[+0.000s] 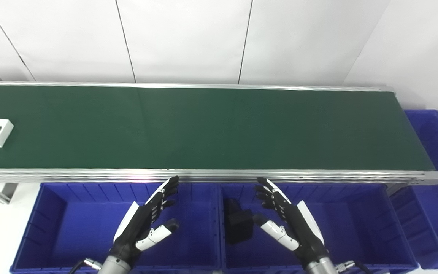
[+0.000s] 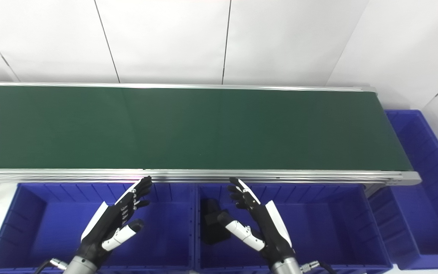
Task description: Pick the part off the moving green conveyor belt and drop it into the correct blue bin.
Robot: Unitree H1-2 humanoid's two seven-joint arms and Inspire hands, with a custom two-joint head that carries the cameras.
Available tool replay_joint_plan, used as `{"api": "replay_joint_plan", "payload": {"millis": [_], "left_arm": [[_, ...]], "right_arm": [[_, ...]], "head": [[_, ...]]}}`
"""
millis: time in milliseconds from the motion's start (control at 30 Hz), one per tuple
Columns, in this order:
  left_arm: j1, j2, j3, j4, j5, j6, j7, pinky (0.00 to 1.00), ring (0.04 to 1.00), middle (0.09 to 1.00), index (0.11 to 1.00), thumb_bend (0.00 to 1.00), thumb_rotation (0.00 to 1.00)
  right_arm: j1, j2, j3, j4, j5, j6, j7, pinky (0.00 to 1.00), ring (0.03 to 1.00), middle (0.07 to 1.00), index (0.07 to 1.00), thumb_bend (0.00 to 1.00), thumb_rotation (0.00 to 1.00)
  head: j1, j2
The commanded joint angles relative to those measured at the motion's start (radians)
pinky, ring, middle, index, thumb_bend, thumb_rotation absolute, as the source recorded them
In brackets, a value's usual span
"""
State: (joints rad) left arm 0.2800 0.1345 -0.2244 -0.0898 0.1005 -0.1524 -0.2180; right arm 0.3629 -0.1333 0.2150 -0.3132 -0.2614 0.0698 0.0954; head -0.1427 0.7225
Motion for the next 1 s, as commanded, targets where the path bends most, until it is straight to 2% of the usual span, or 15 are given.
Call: {"api": "replay_joint_plan", "payload": {"millis": [0, 967], "left_arm": [[-0.013, 0.005, 0.002, -0.018, 0.005, -0.040, 0.007, 0.88, 0.945, 0.955, 0.938, 0.77, 0.78], [-0.013, 0.004, 0.004, -0.015, -0.001, -0.043, 0.006, 0.88, 0.945, 0.957, 0.935, 0.76, 0.77]], "right_arm": [[-0.009, 0.002, -0.004, -0.019, 0.004, -0.038, -0.006, 0.81, 0.854, 0.886, 0.934, 0.68, 0.81], [-0.011, 0.003, -0.004, -0.011, 0.009, -0.045, -0.006, 0.81, 0.856, 0.888, 0.935, 0.68, 0.81]], "head": [[0.002, 0.000], [-0.001, -0.004]]}}
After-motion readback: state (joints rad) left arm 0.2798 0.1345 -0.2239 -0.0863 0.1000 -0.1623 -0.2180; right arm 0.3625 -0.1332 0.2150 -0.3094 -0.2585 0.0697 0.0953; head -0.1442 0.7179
